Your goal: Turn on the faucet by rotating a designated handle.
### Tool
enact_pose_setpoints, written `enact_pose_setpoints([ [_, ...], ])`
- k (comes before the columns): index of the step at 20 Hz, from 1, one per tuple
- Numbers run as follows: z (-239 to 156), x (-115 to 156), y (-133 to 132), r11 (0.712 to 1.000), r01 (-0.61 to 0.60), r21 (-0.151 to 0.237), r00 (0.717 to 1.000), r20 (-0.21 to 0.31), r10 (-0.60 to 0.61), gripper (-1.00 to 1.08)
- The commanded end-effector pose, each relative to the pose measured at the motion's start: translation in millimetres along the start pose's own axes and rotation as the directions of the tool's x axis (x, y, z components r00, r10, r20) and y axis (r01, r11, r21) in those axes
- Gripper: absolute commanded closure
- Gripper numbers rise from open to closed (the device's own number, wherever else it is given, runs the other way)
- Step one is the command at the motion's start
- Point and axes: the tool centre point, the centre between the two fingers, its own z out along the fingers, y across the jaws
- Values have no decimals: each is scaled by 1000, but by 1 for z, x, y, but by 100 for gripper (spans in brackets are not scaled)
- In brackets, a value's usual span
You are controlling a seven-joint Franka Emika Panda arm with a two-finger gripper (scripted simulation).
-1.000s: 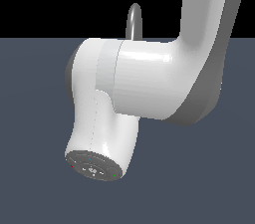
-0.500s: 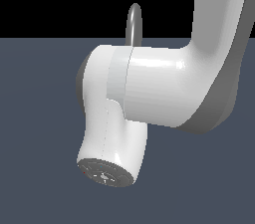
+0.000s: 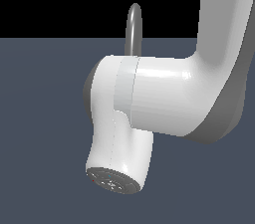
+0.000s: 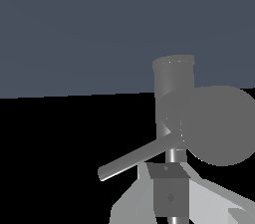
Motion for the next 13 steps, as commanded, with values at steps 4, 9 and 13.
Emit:
enact_pose_setpoints([
  [4, 2, 20, -17, 999, 24, -37, 1000, -14, -24, 108],
  [9, 3, 31, -28, 998, 34, -52, 999, -14, -35, 108],
  [13, 4, 39, -34, 997, 40, -60, 999, -14, -41, 108],
])
